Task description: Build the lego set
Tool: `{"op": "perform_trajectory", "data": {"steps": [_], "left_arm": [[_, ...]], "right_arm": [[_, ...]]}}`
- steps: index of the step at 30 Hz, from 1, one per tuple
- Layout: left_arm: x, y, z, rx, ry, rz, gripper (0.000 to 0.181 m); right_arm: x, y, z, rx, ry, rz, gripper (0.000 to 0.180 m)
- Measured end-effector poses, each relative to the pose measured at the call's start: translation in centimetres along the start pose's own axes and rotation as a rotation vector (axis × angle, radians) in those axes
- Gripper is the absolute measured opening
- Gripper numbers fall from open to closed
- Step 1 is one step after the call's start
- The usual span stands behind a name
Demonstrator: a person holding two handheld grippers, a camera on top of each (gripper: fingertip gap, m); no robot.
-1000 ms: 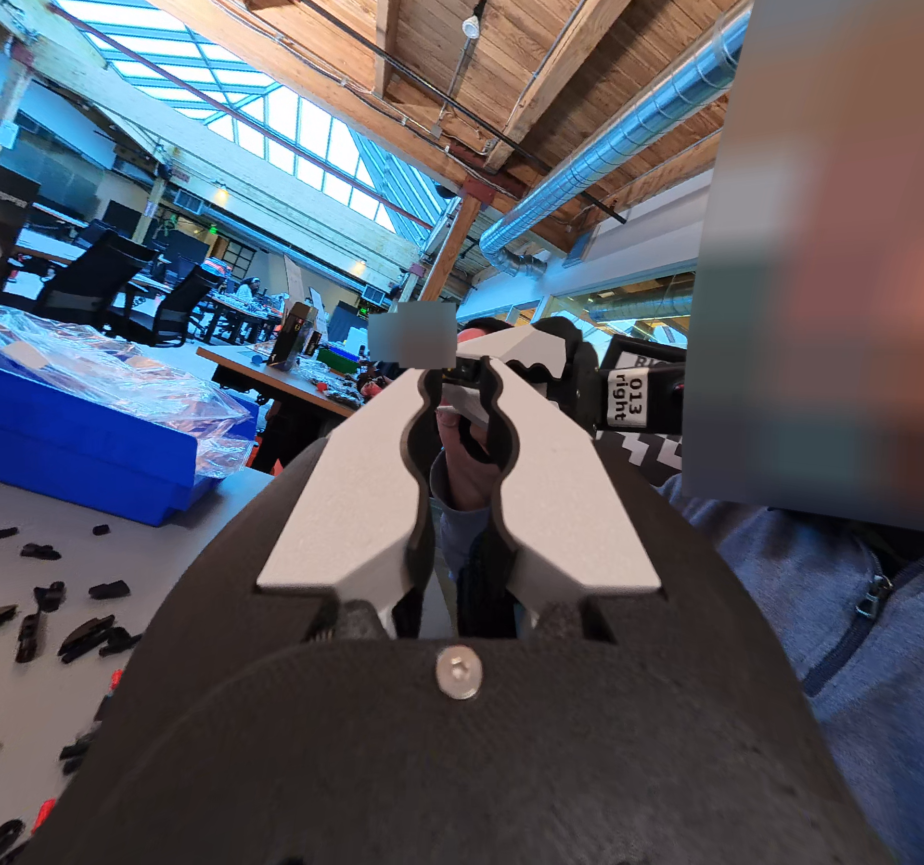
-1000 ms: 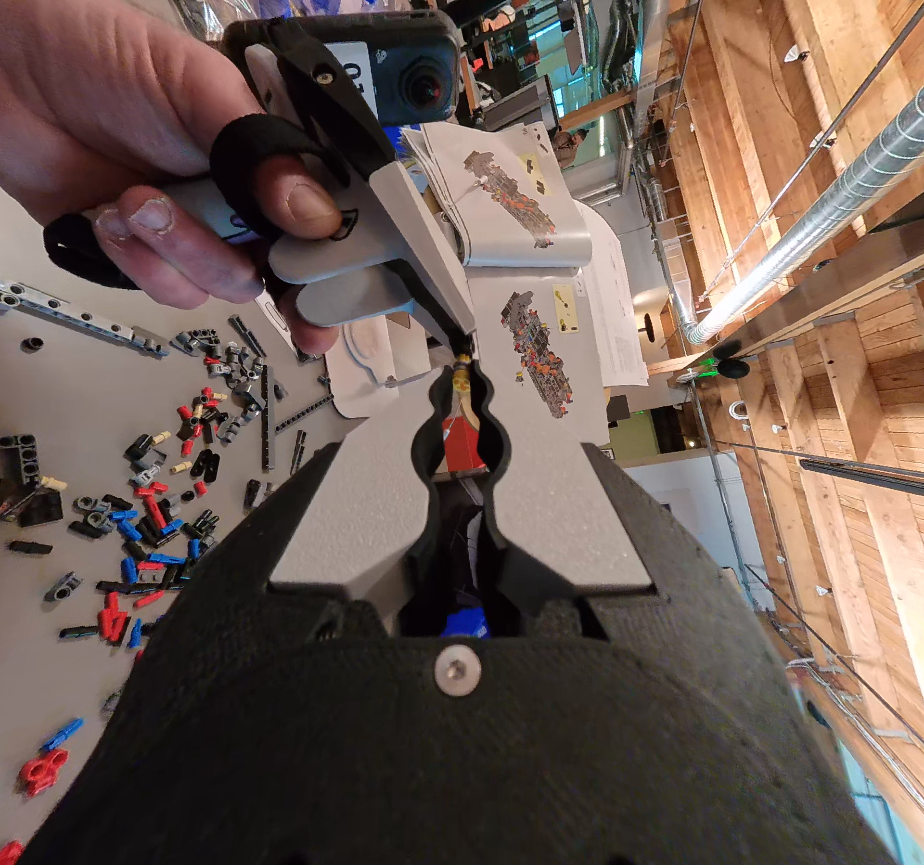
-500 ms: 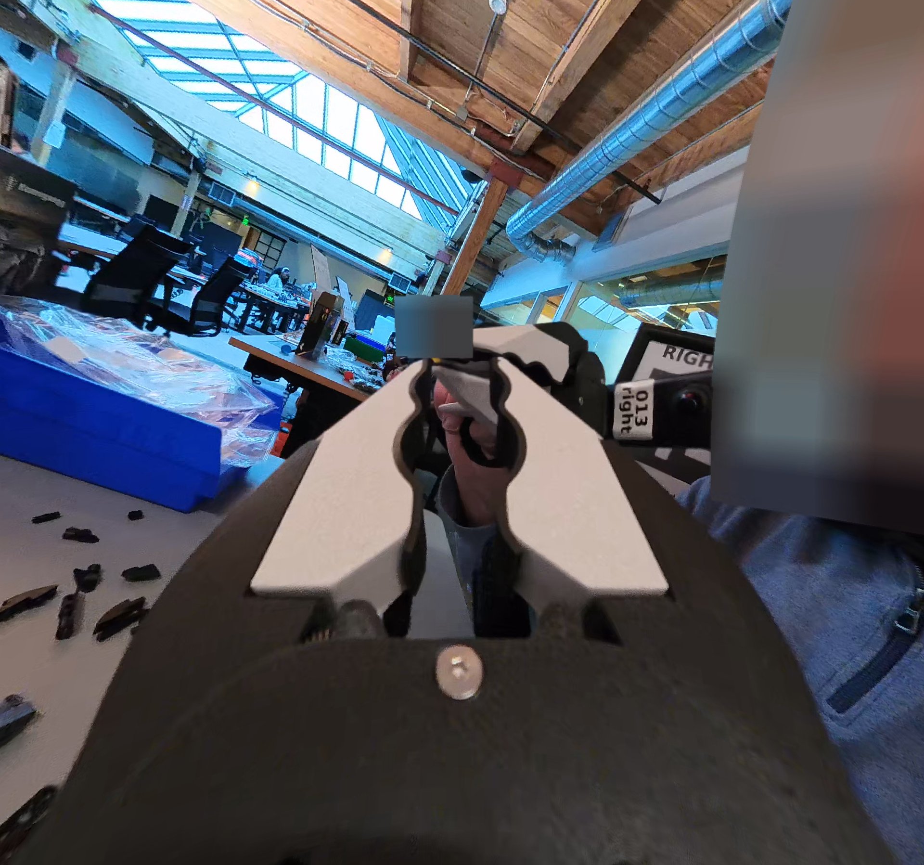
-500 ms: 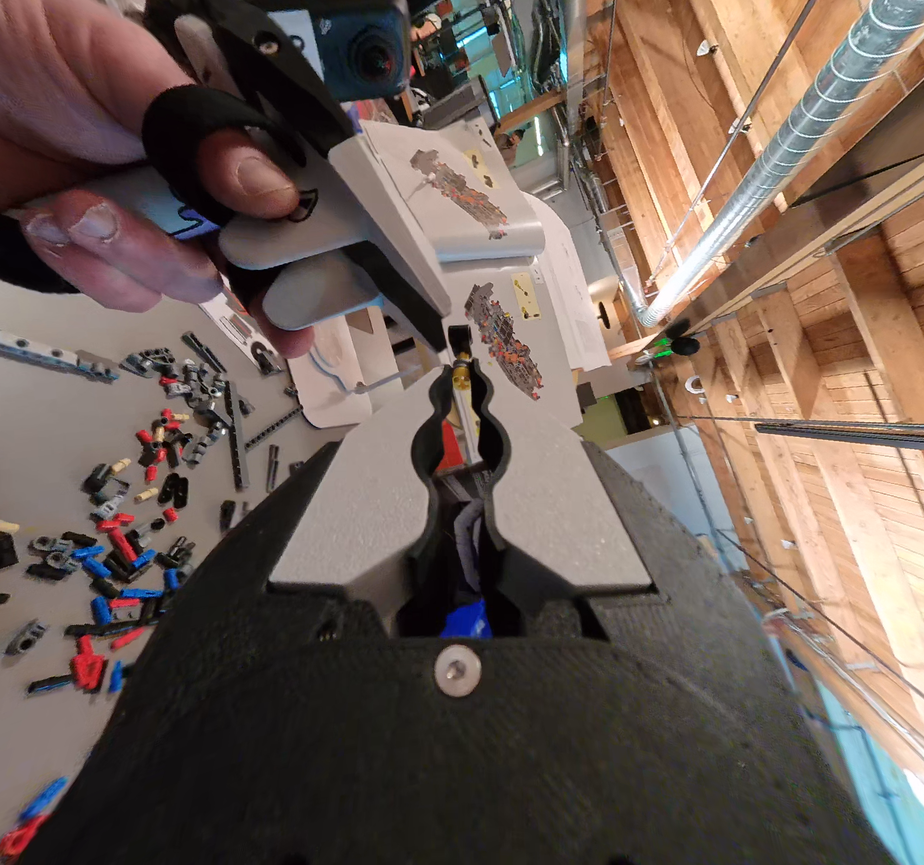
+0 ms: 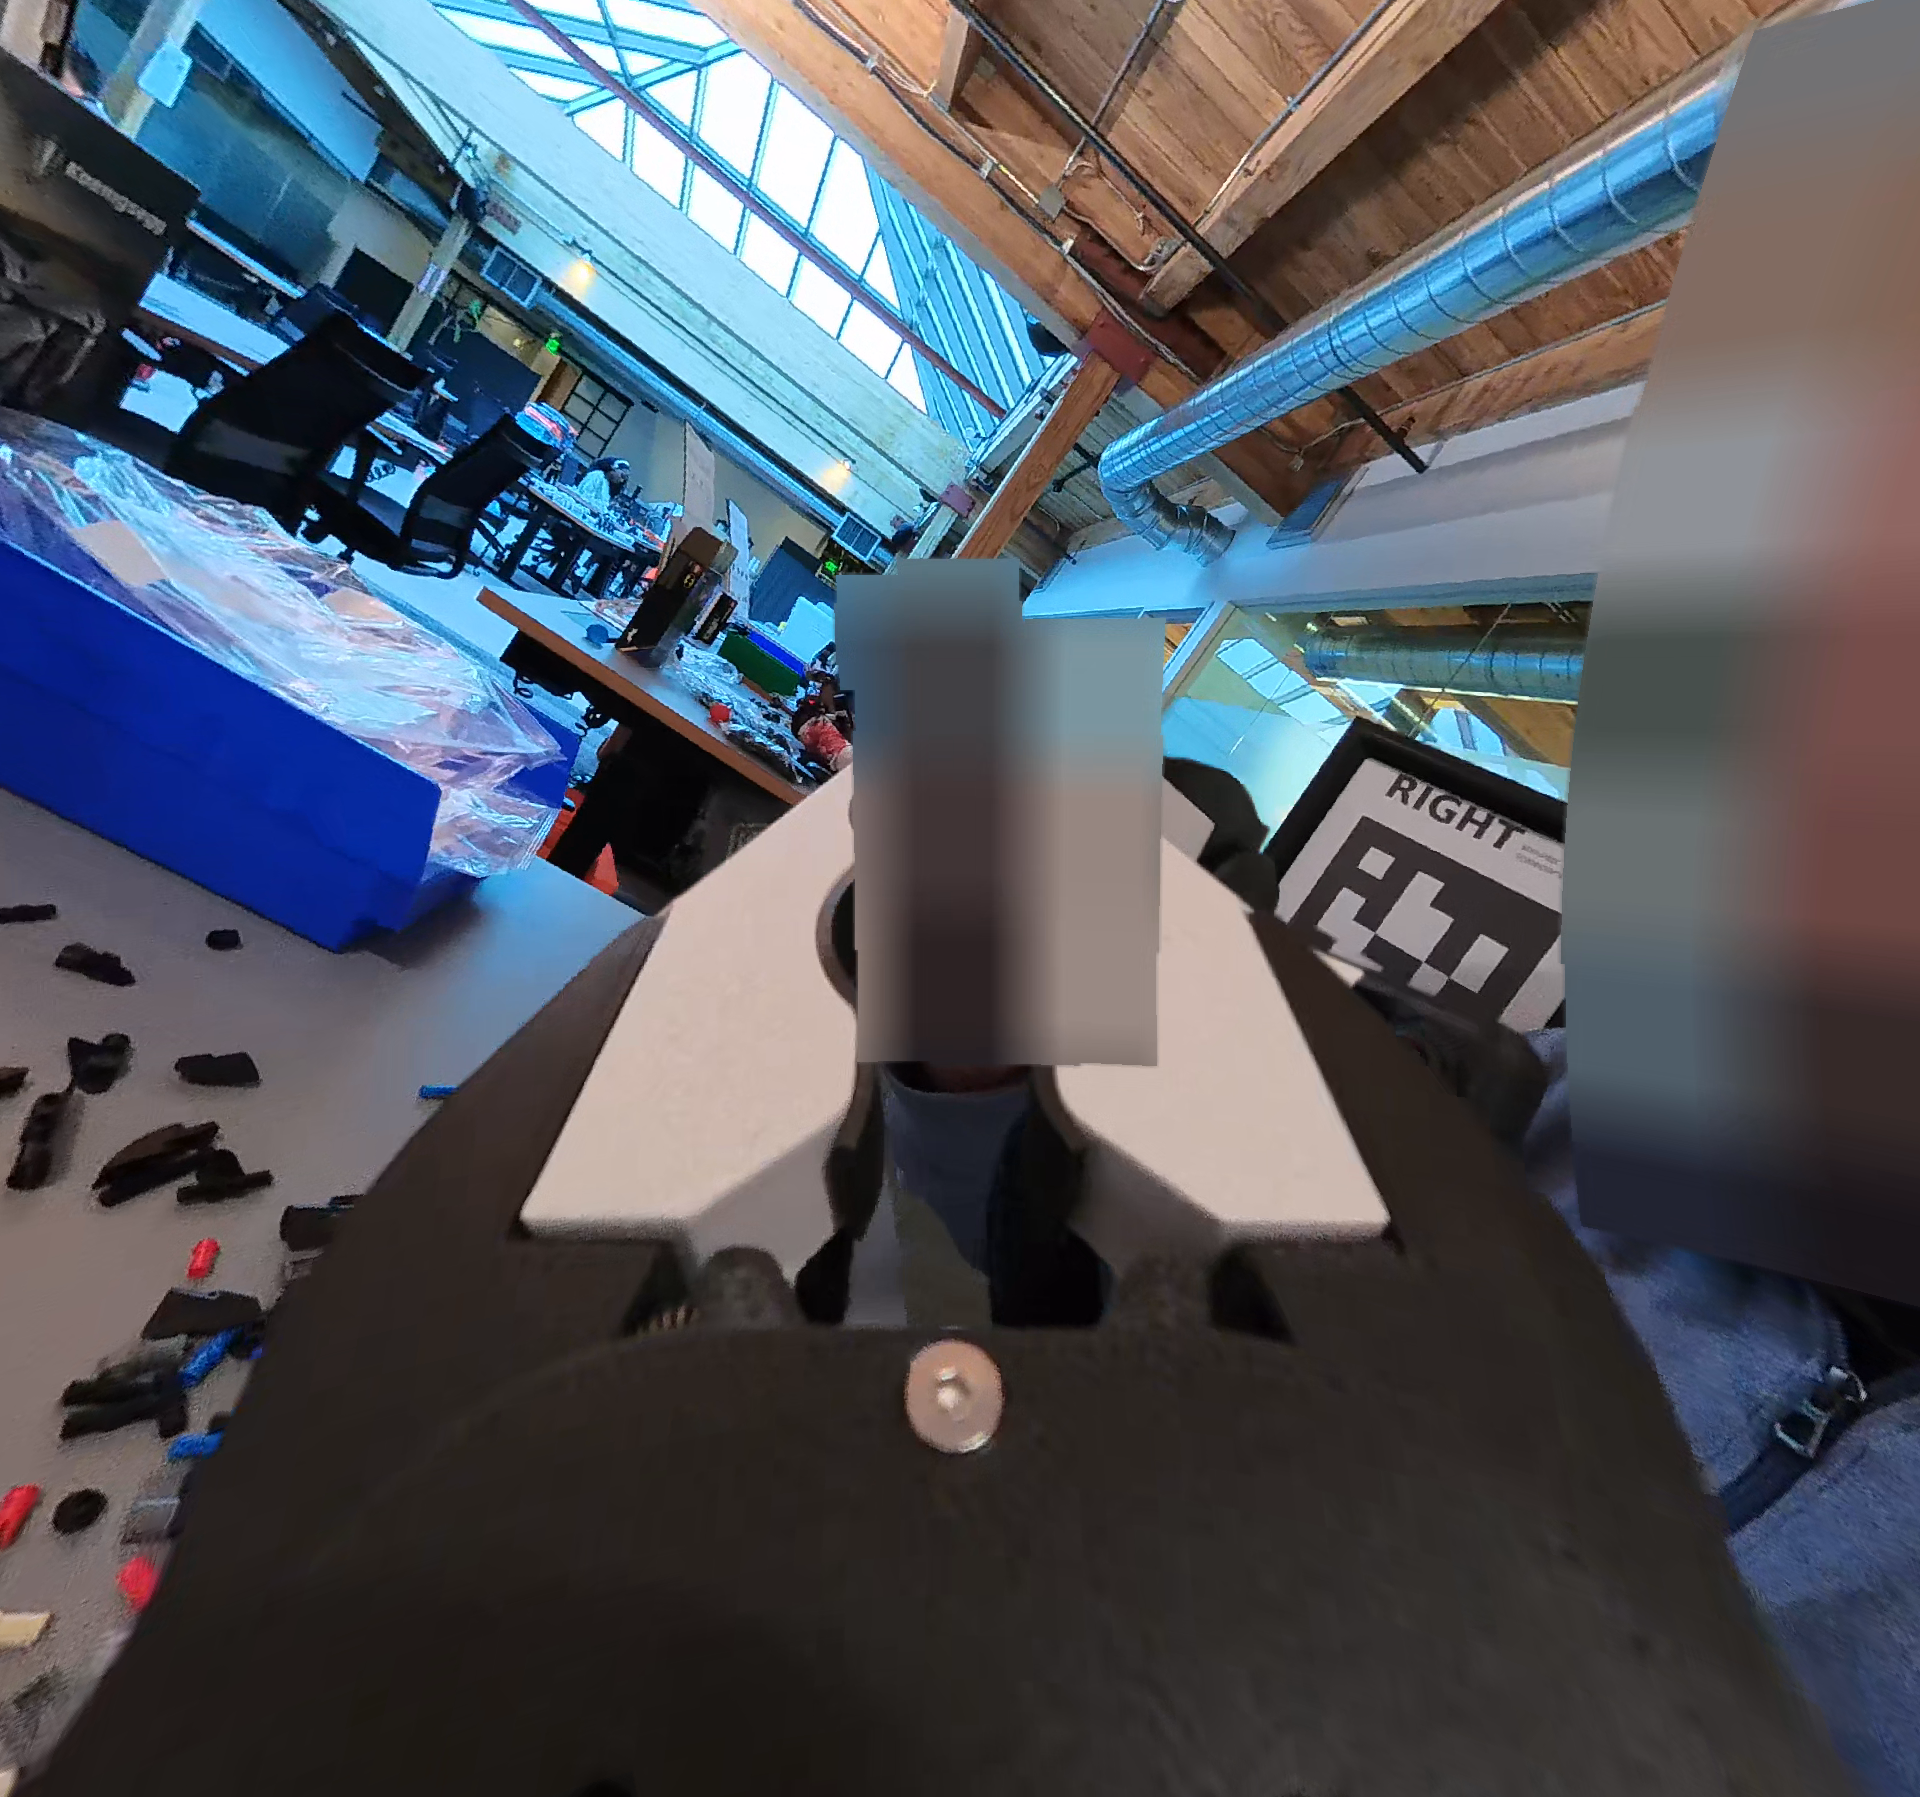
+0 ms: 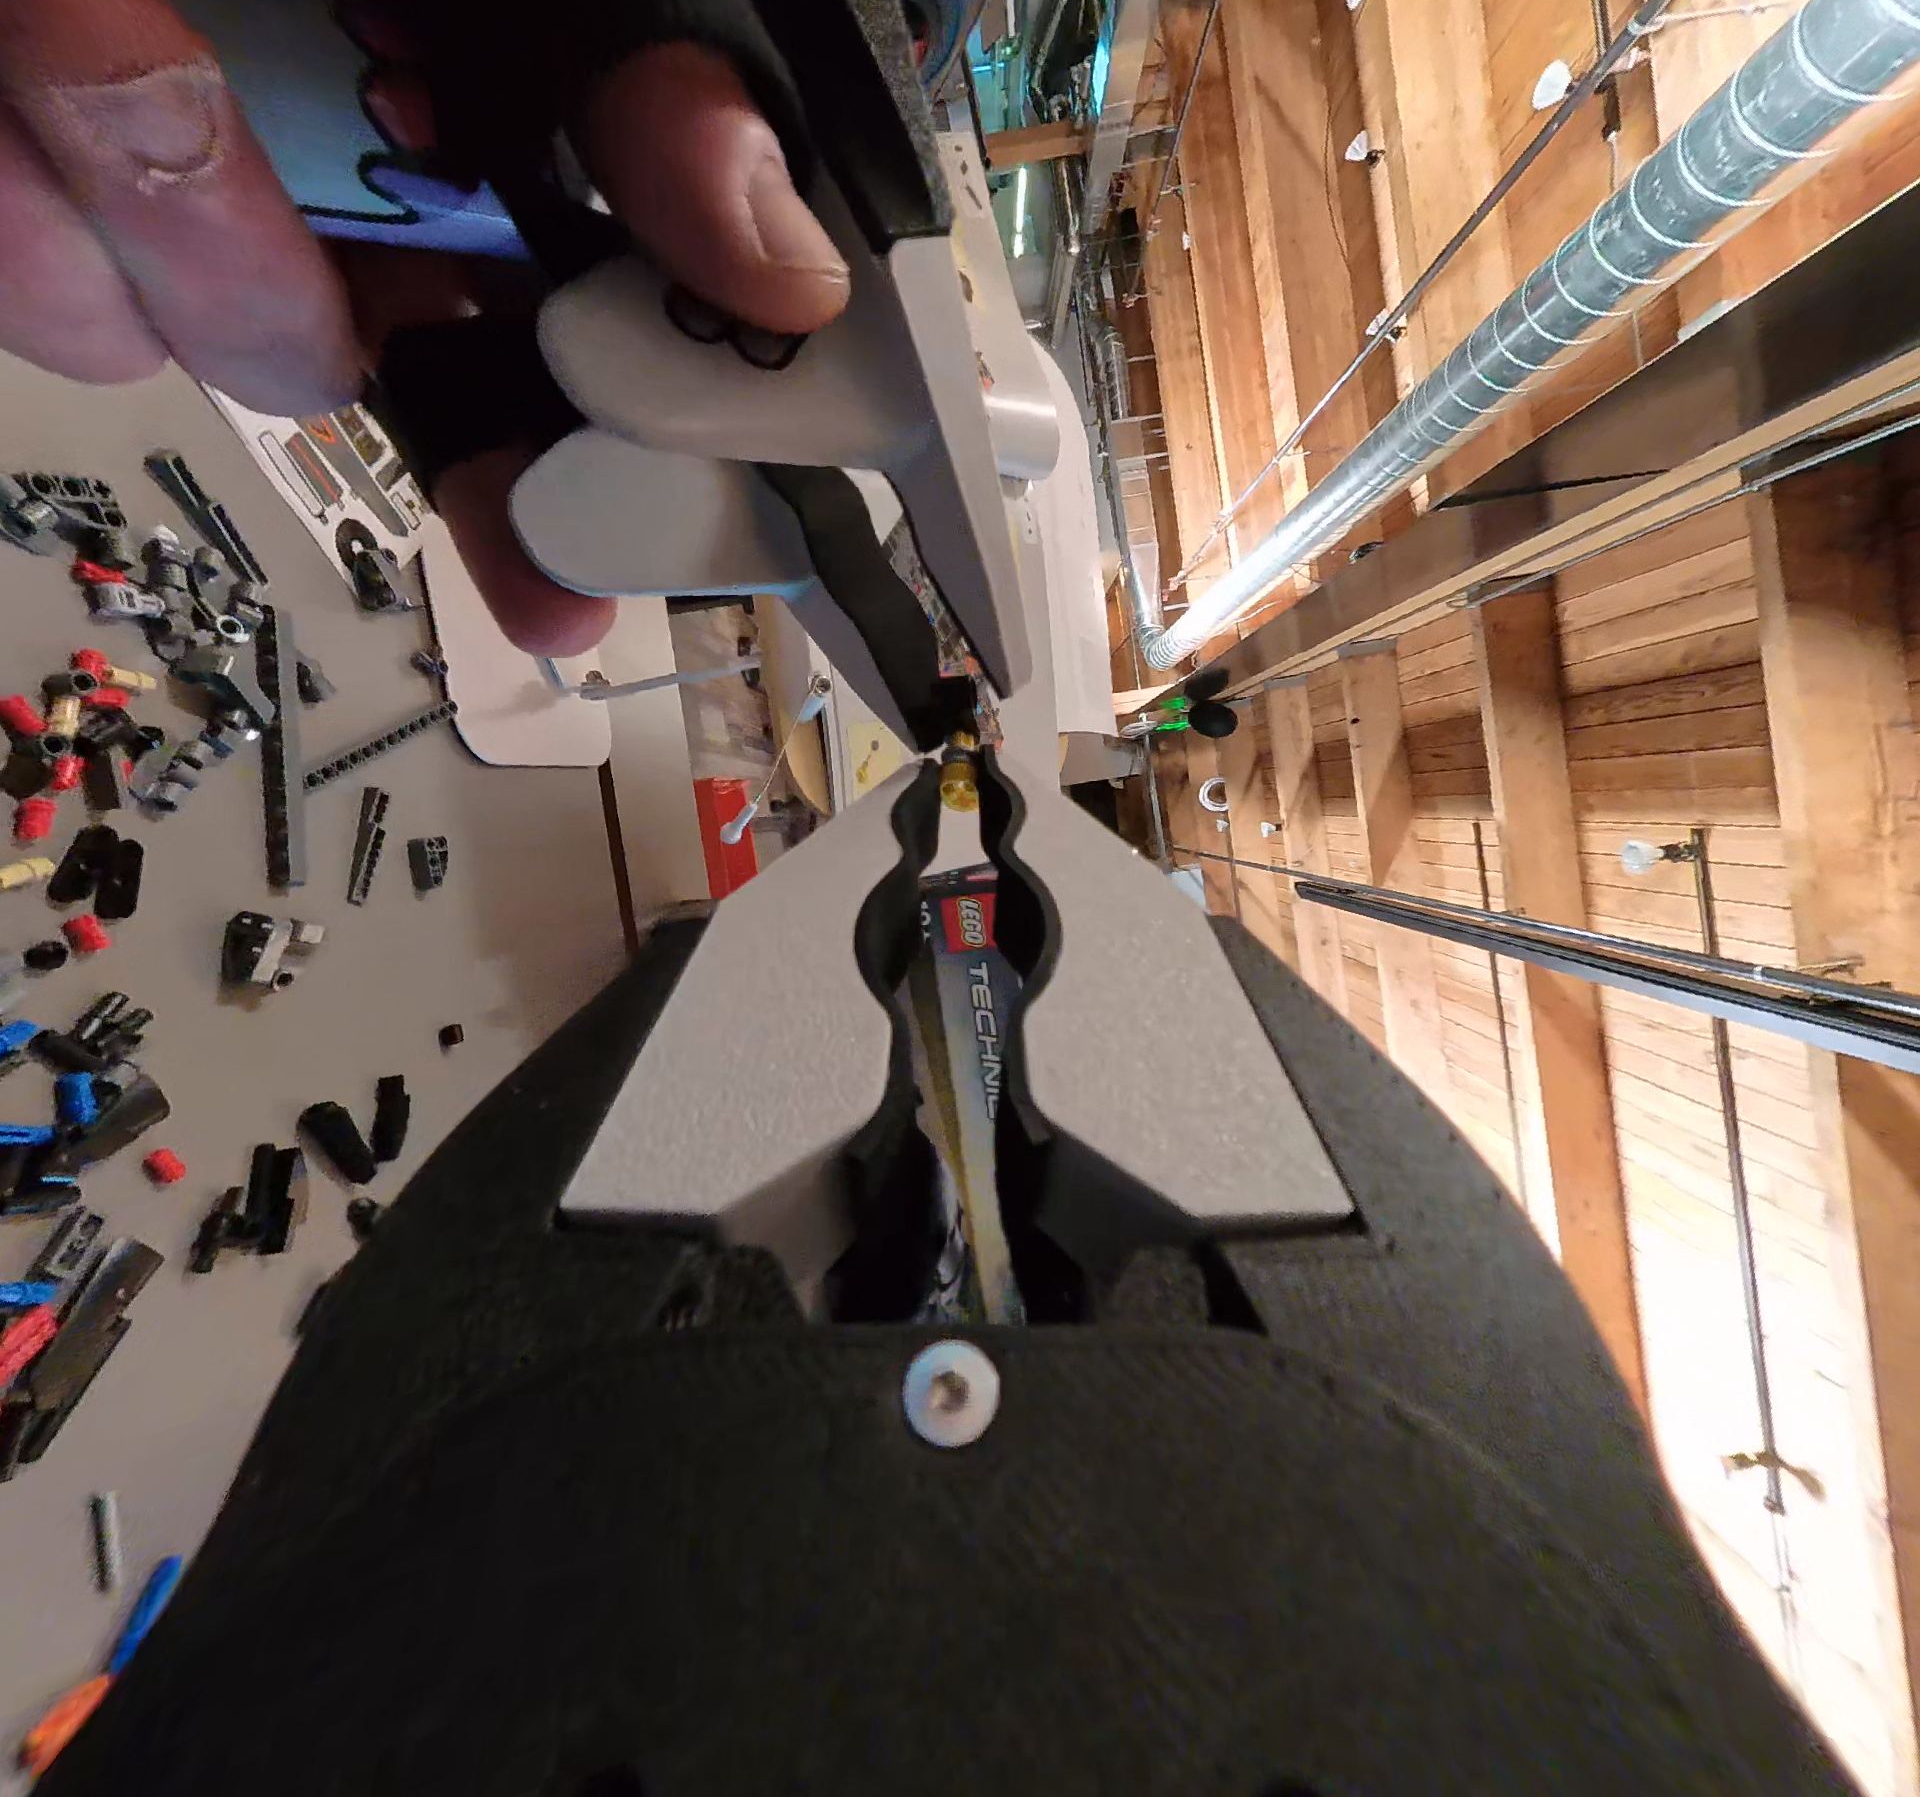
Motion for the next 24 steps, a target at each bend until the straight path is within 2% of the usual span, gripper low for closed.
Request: {"op": "perform_trajectory", "data": {"steps": [3,8,18,21,24], "left_arm": [[-0.1,0.2,0.1,0.028,0.006,-0.016,0.023],[-0.4,0.2,0.6,0.036,0.032,-0.027,0.009],[-0.5,0.2,0.7,-0.004,0.048,-0.023,0.007],[-0.5,0.3,0.7,-0.031,0.078,-0.042,0.007],[-0.4,0.4,0.5,-0.073,0.130,-0.069,0.007]], "right_arm": [[0.3,0.2,0.1,0.039,-0.002,-0.002,0.003],[0.7,0.2,0.3,0.059,0.003,0.001,0.003],[1.1,0.3,0.4,0.054,-0.025,0.003,0.004],[1.1,0.4,0.5,0.002,-0.036,-0.048,0.019],[1.9,0.0,0.2,-0.145,-0.112,-0.162,0.033]]}}
Point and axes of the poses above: each gripper's, where its closed fingertips meet, x back along the fingers, z out of its underside, y = z × x across the jaws, the point moved 6 cm from there along x, back along the fingers
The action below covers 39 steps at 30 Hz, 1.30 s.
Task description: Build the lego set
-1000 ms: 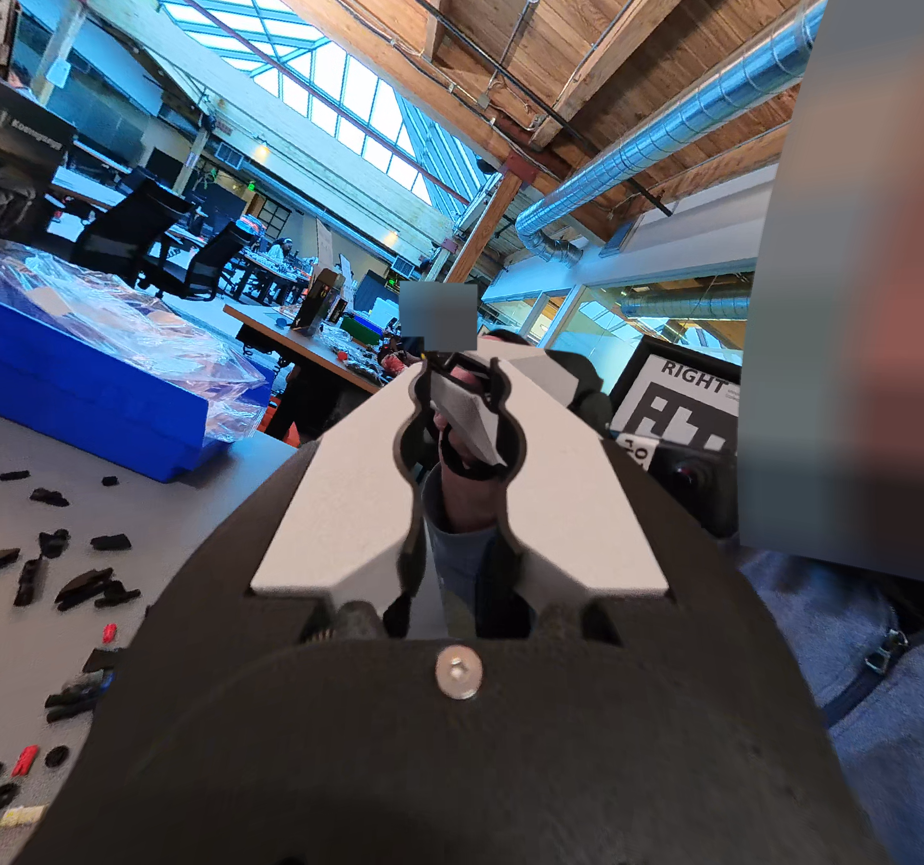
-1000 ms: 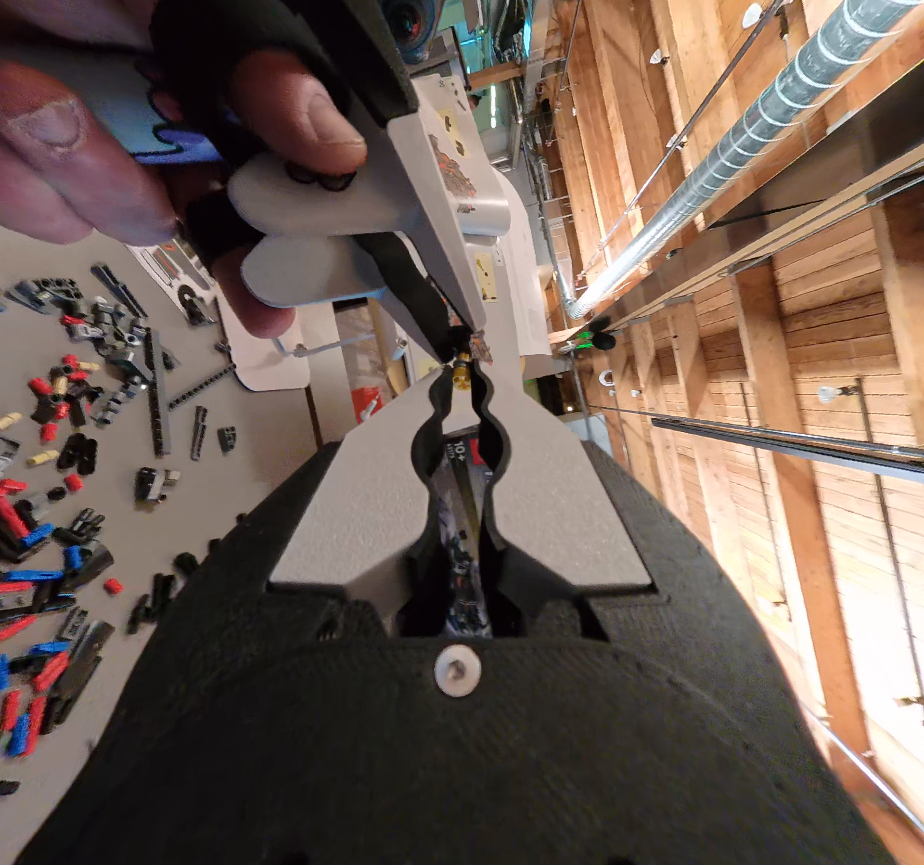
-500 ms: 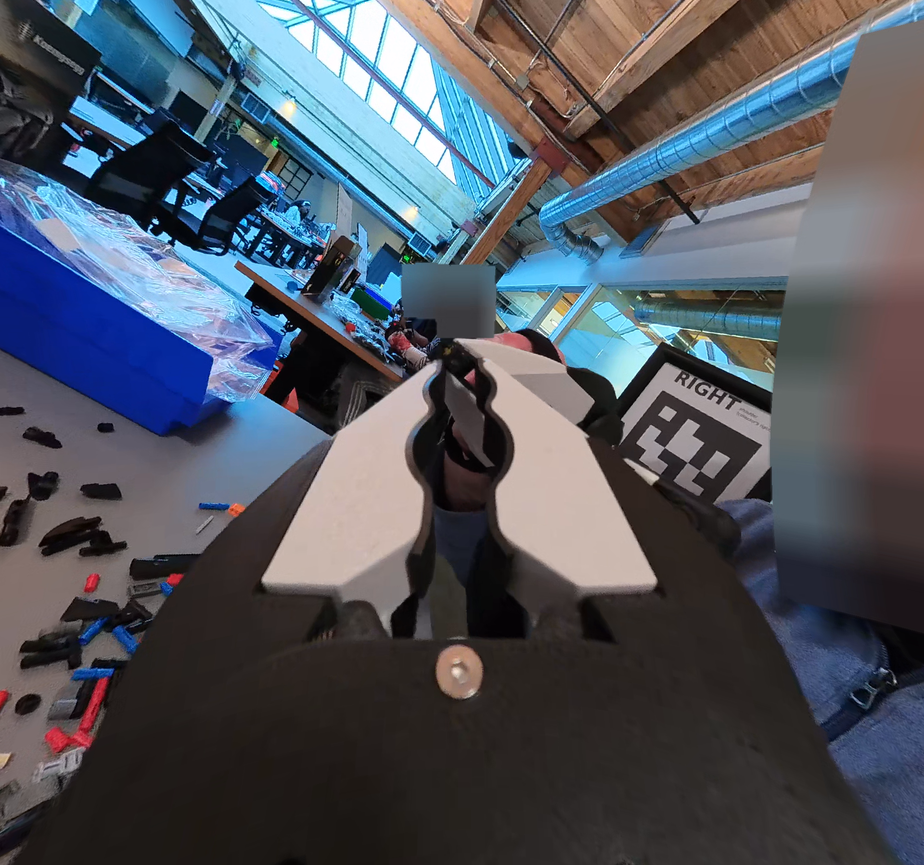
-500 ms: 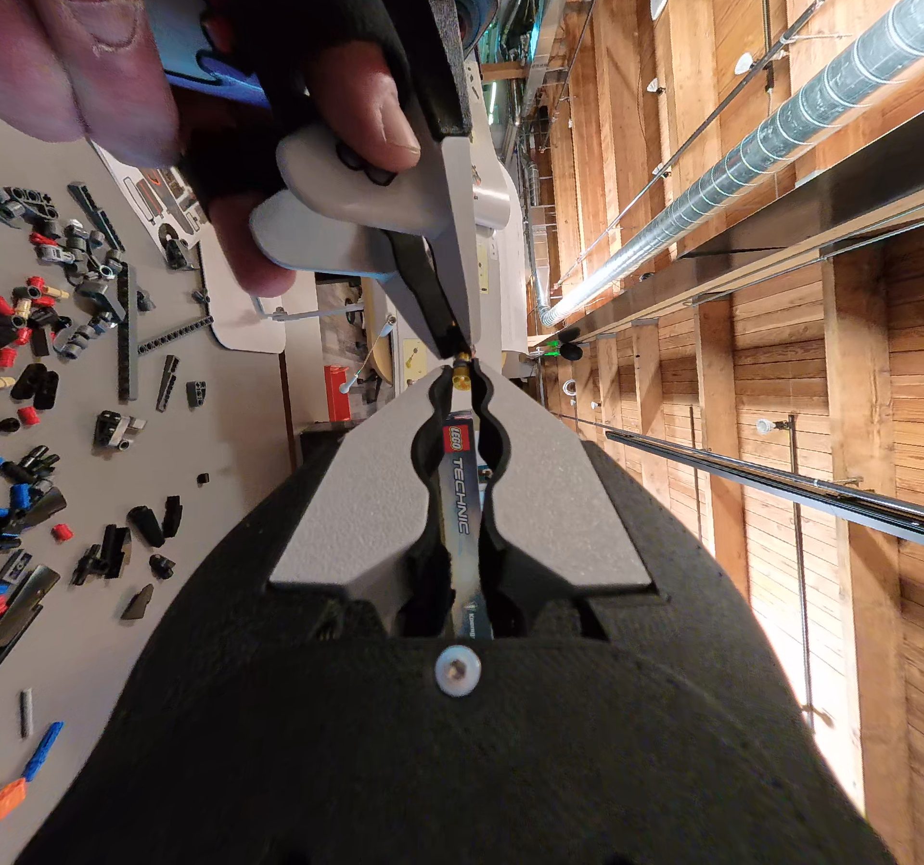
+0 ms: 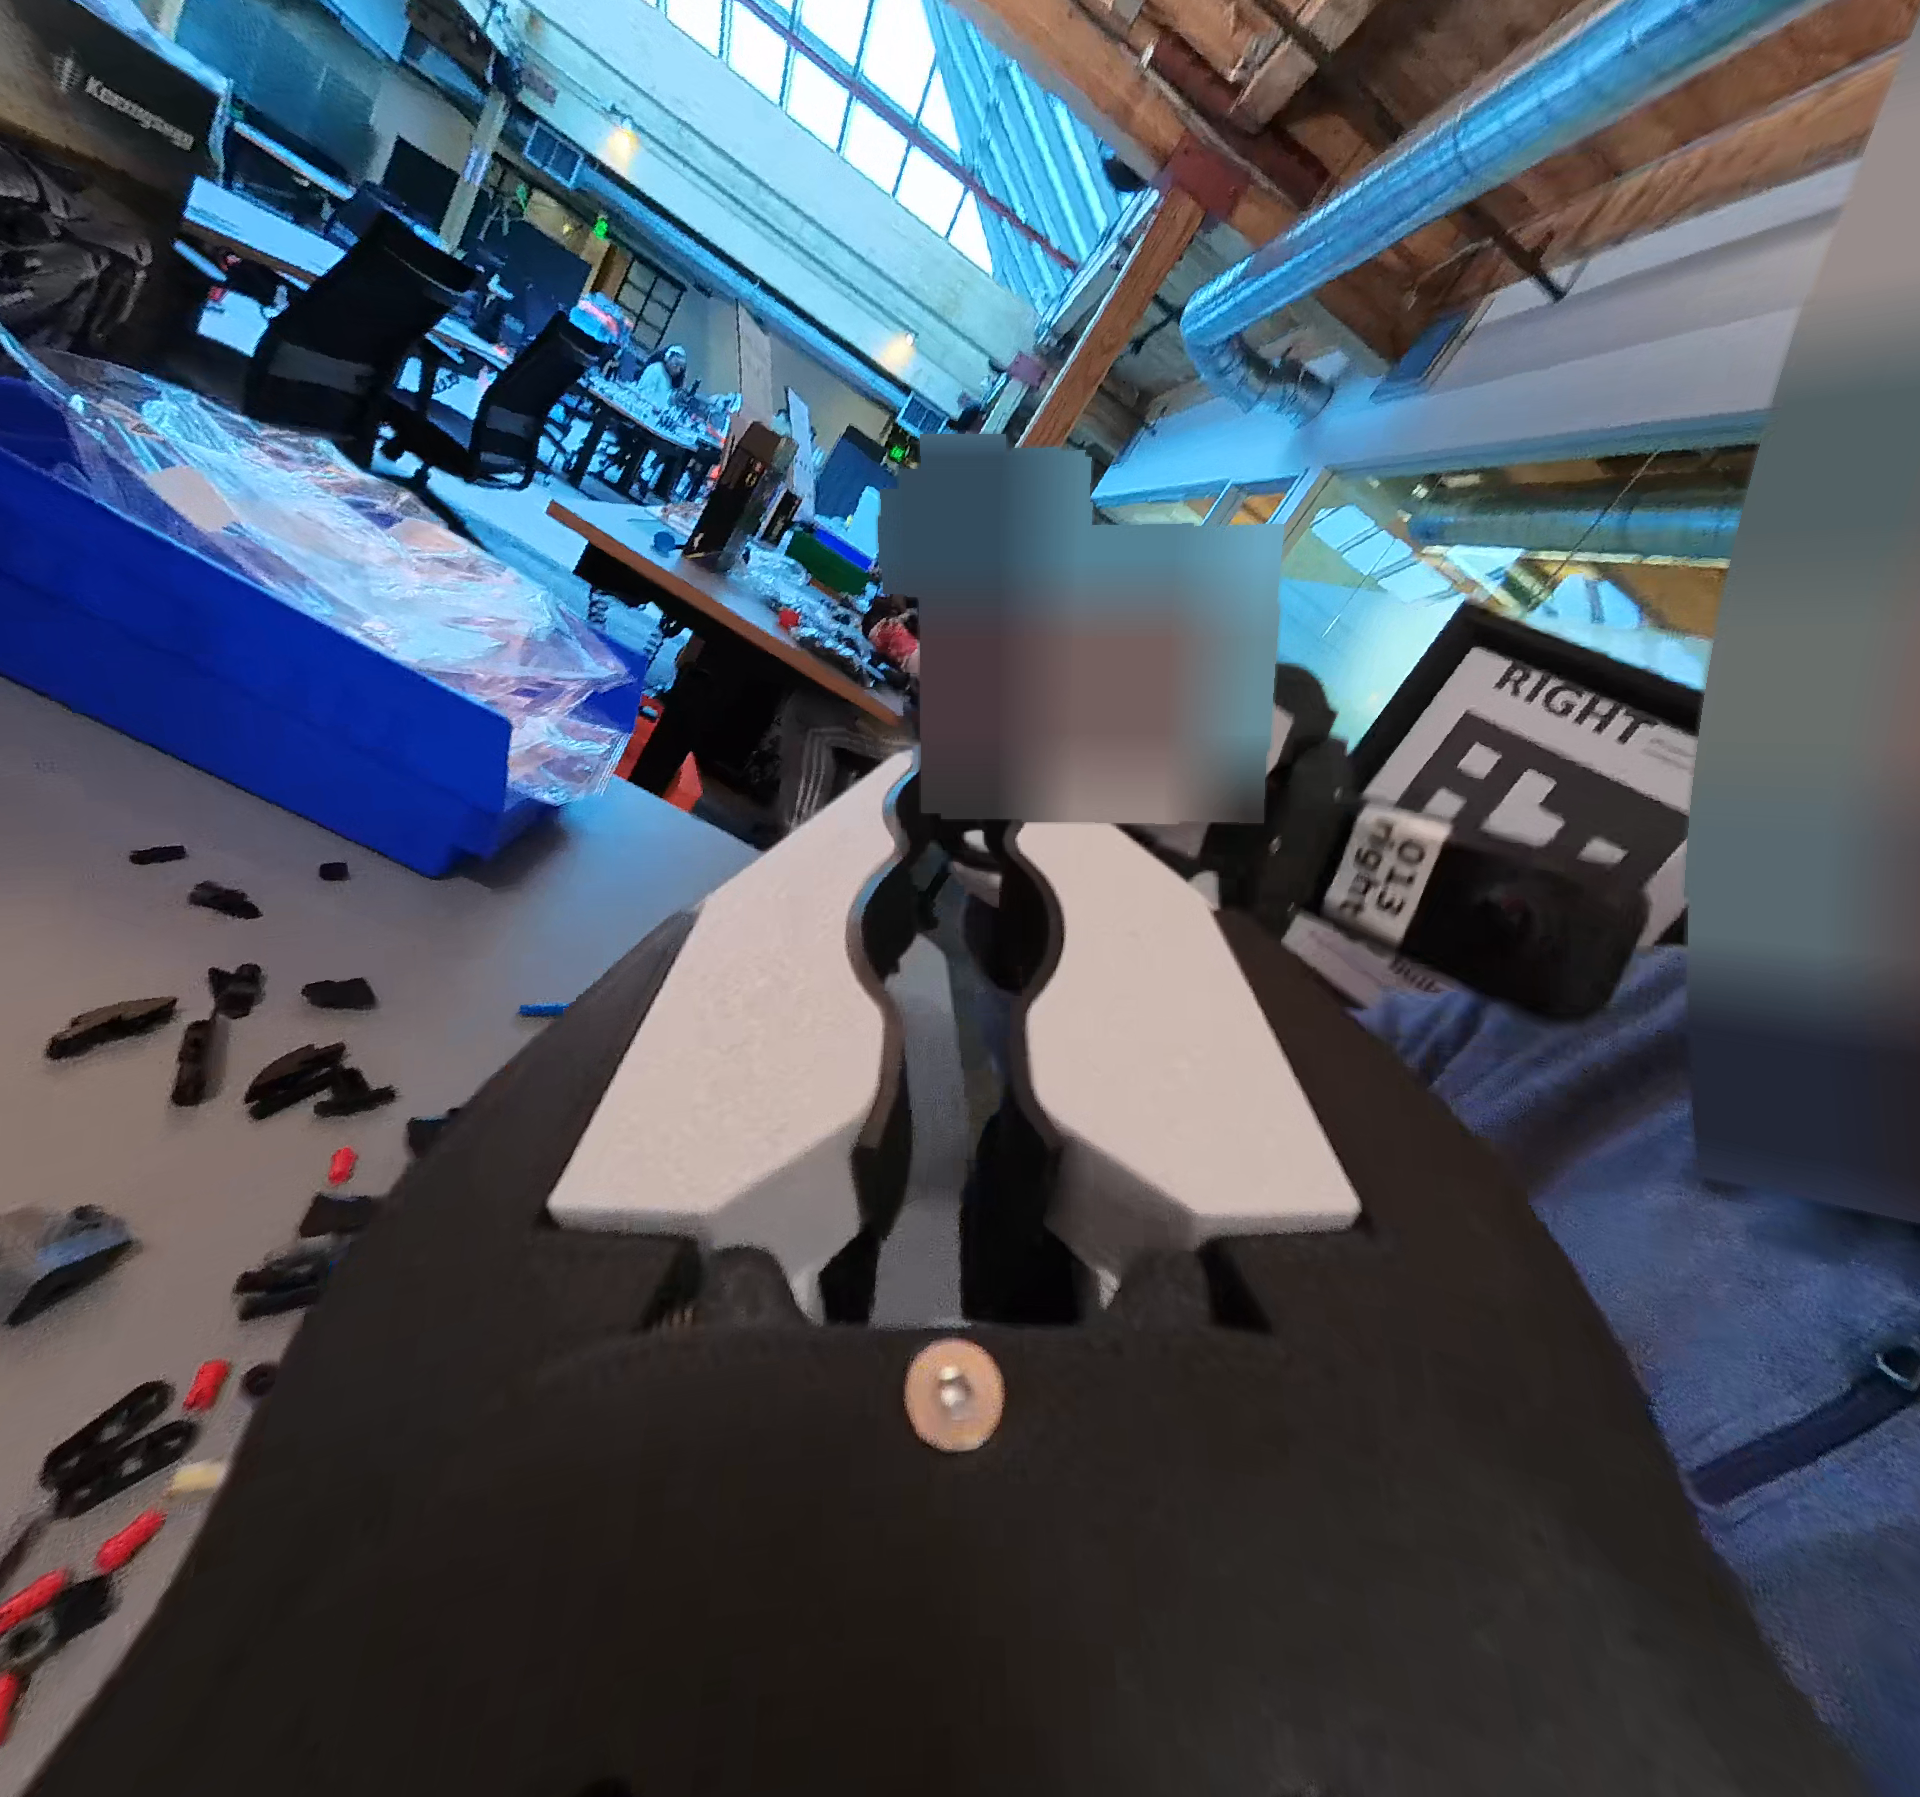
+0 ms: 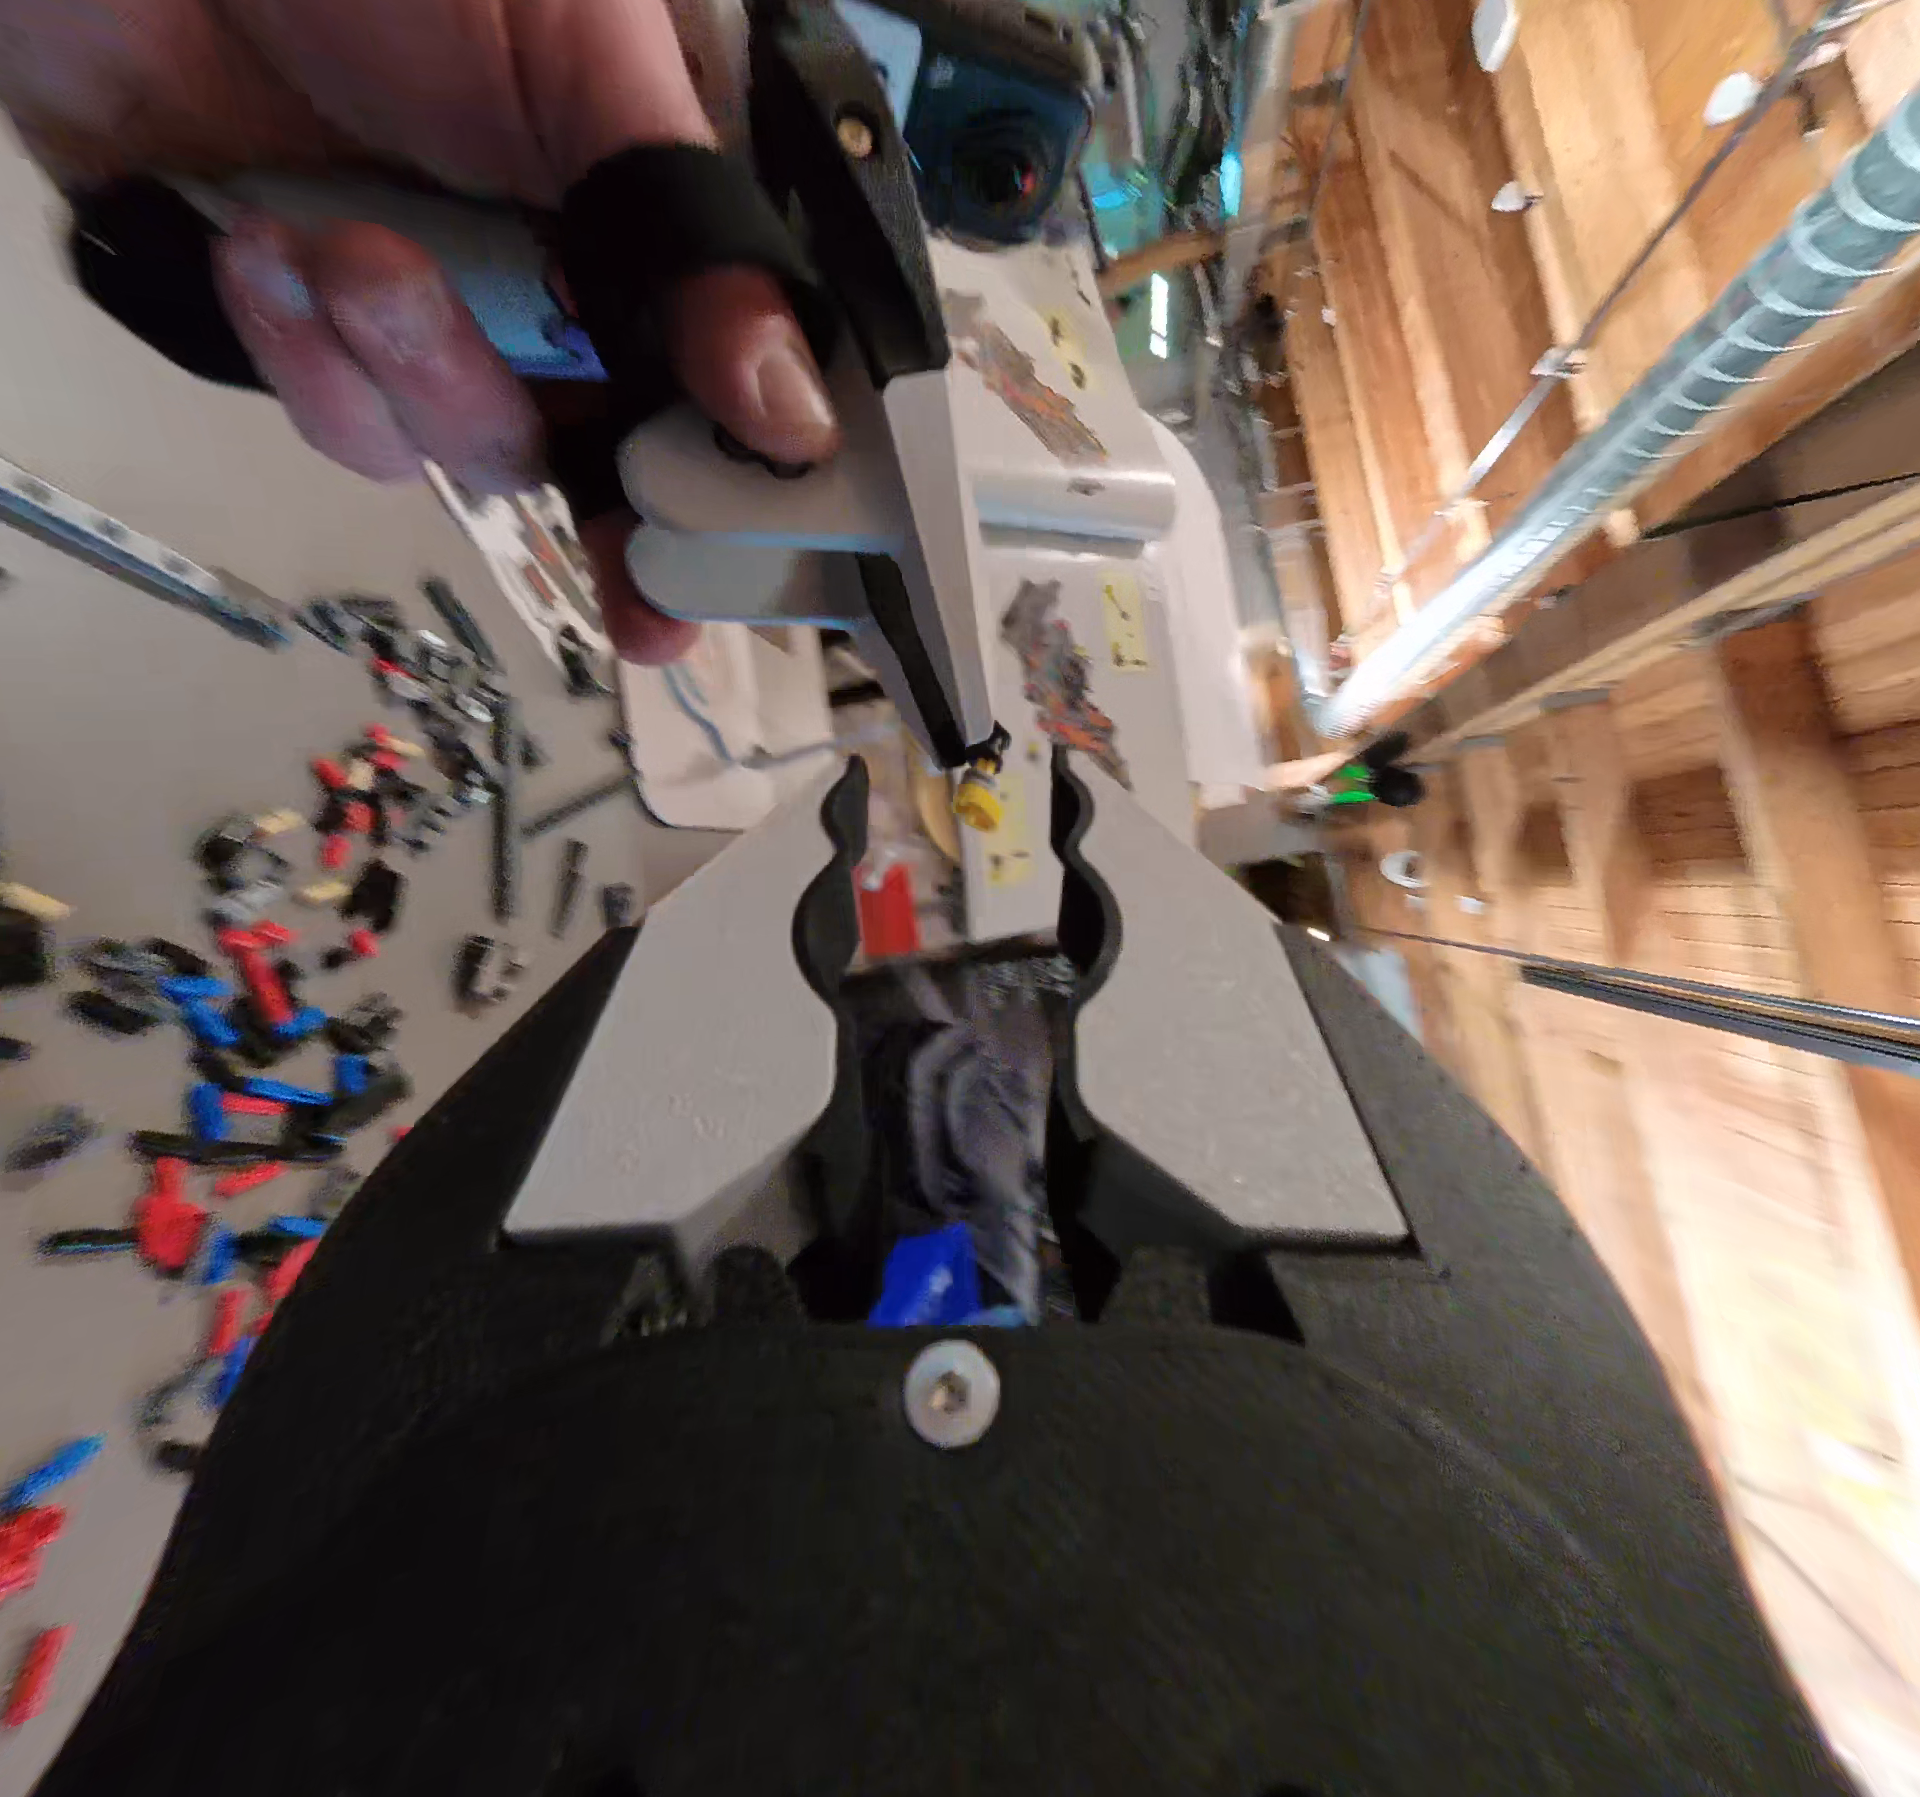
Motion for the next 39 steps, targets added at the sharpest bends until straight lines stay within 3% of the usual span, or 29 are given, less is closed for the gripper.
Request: {"op": "perform_trajectory", "data": {"steps": [5,10,14,23,39], "left_arm": [[-0.2,-0.4,-0.1,-0.067,0.211,0.013,0.007],[-0.7,-1.0,-0.3,-0.107,0.399,0.033,0.007],[-1.2,-1.4,-0.4,-0.123,0.491,0.048,0.007],[-1.5,-1.6,-0.4,-0.144,0.559,0.065,0.007],[-2.2,-1.0,-0.4,-0.156,0.585,0.064,0.007]], "right_arm": [[1.4,-1.6,0.9,-0.143,-0.092,-0.193,0.025],[1.4,-1.2,1.3,-0.095,-0.105,-0.368,0.021],[1.1,-1.2,0.8,-0.084,-0.125,-0.380,0.018],[1.0,-1.3,0.8,-0.055,-0.119,-0.412,0.024],[1.0,-1.3,1.4,-0.021,-0.067,-0.433,0.017]]}}
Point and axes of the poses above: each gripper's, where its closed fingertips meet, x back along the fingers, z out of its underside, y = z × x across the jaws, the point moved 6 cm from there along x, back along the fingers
